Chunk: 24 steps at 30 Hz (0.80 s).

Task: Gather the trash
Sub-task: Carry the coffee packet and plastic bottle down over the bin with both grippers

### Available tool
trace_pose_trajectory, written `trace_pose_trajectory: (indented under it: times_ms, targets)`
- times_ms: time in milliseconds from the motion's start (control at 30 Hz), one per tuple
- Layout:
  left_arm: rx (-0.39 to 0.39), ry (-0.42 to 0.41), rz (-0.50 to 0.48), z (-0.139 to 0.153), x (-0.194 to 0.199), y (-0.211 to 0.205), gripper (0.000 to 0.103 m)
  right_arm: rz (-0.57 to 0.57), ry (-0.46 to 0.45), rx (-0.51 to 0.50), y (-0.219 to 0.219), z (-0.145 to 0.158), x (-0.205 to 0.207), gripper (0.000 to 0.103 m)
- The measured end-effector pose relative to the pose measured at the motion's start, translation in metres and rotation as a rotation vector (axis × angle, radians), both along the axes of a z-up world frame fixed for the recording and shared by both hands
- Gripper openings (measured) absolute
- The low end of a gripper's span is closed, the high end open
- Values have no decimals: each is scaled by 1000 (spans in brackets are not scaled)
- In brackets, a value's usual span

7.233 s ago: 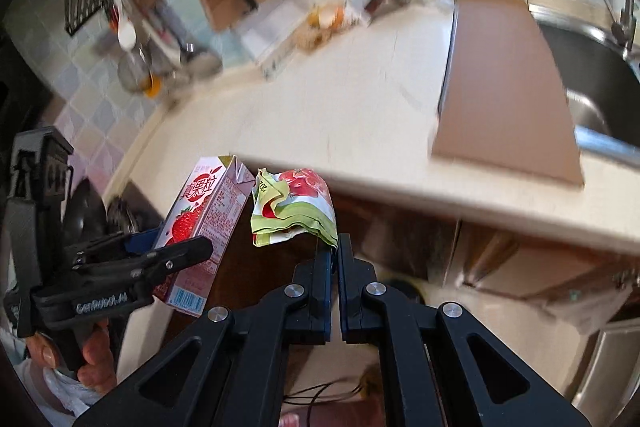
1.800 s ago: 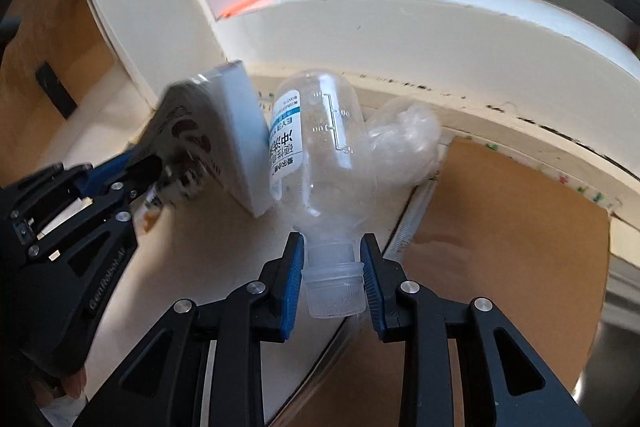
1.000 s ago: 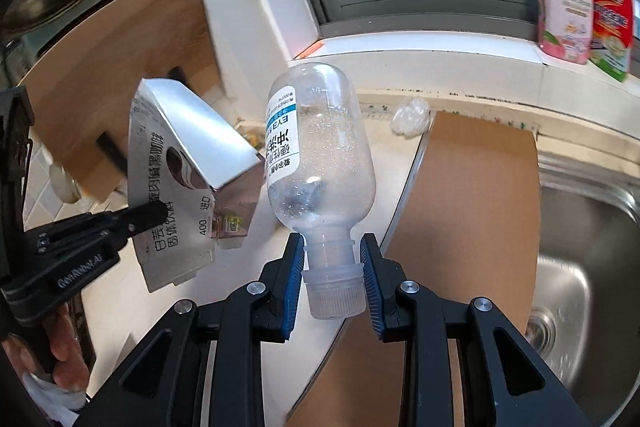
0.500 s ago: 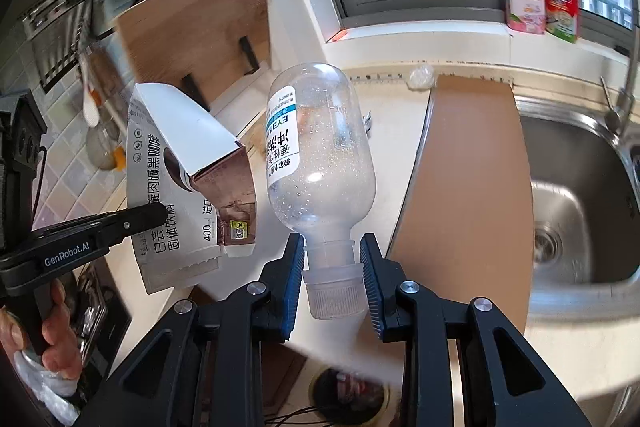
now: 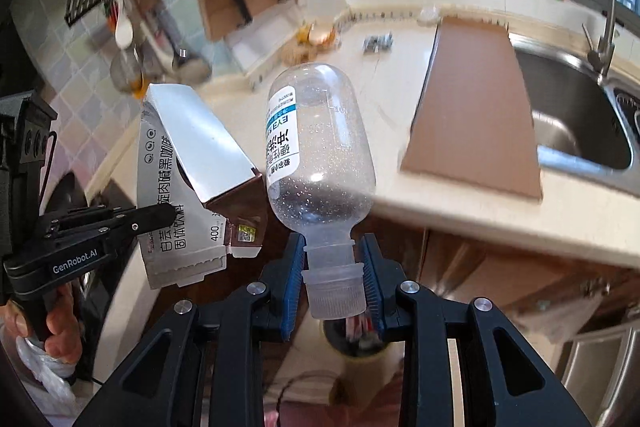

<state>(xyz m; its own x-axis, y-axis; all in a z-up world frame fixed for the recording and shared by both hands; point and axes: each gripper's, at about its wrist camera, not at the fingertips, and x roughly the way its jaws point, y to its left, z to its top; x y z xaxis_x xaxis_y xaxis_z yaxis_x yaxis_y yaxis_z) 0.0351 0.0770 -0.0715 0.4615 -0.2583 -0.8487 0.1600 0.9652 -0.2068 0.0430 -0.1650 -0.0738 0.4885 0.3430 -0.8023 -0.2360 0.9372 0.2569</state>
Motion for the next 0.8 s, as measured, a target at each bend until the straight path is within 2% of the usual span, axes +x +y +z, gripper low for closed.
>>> trace_pose_trajectory:
  times_ms: [233, 400, 667, 800]
  targets:
    - [-10, 134, 23, -57, -12, 3, 1, 52, 141, -47, 15, -58, -25, 28]
    - [-23, 262, 75, -120, -7, 5, 1, 92, 270, -71, 22, -125, -11, 28]
    - [-61, 502, 124, -258, 6, -13, 1, 102, 492, -121, 26, -264, -4, 28]
    - [-86, 610, 161, -338, 15, -23, 1, 97, 592, -156, 24, -340, -3, 28]
